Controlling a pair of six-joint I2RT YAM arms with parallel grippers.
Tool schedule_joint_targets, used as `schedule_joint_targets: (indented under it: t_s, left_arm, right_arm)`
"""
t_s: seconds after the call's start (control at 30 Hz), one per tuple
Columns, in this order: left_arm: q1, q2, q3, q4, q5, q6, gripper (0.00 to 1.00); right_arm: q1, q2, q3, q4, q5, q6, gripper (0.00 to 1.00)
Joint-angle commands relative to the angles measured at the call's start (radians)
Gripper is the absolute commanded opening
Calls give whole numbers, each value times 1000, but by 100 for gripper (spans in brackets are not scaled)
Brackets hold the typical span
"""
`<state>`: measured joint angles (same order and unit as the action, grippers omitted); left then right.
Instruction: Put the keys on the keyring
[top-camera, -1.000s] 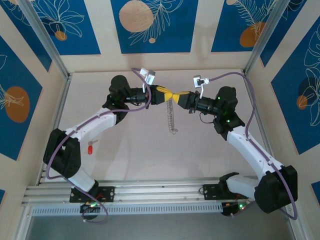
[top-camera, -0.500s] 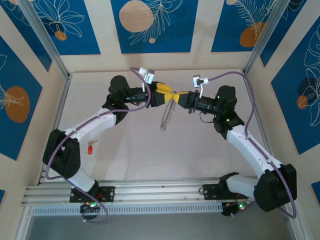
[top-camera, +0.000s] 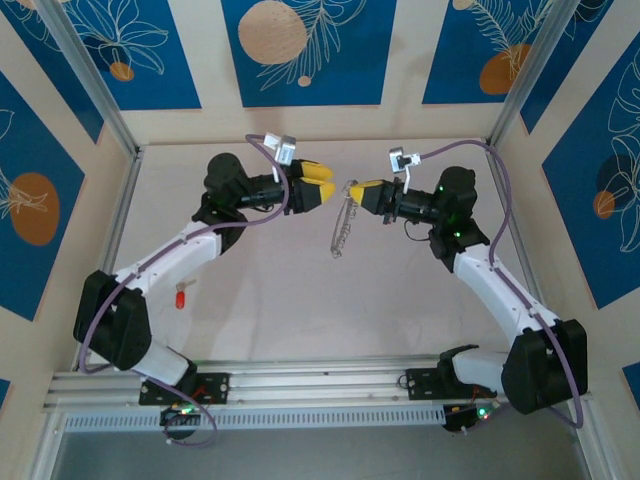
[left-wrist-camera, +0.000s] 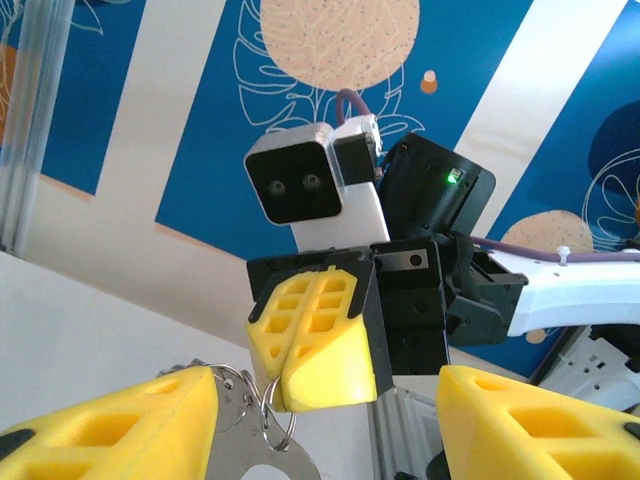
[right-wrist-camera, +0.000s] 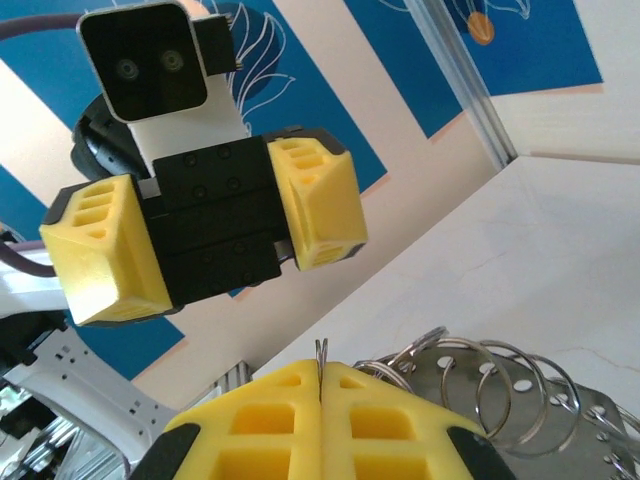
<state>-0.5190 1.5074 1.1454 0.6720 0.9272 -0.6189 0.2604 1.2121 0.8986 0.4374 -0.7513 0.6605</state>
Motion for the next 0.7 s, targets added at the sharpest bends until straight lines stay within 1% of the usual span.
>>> schedule_joint_targets:
  t_s: [0.0, 0.17, 0.27, 0.37, 0.43, 0.6, 0.67]
  left_arm:
    - [10, 25, 10, 12, 65, -28, 57]
    - [10, 41, 20, 5, 91, -29, 54]
    - [10, 51, 20, 18, 107, -41, 50]
    - [10, 66, 16, 64, 120, -74, 47]
    - [10, 76, 16, 101, 127, -99, 44]
    - [10, 96, 23, 164, 137, -145, 38]
    - [10, 99, 27, 171, 139, -152, 37]
  right_arm:
    - [-5, 10, 58, 31, -81, -31, 0]
    - [-4, 20, 68, 27, -95, -35, 0]
    - [-4, 21, 68, 27, -94, -33, 0]
    - [-5, 25, 69, 28, -97, -31, 0]
    - [-4, 28, 69, 30, -98, -31, 0]
    - [1, 36, 76, 27, -99, -32, 0]
    - [3, 39, 77, 26, -96, -32, 0]
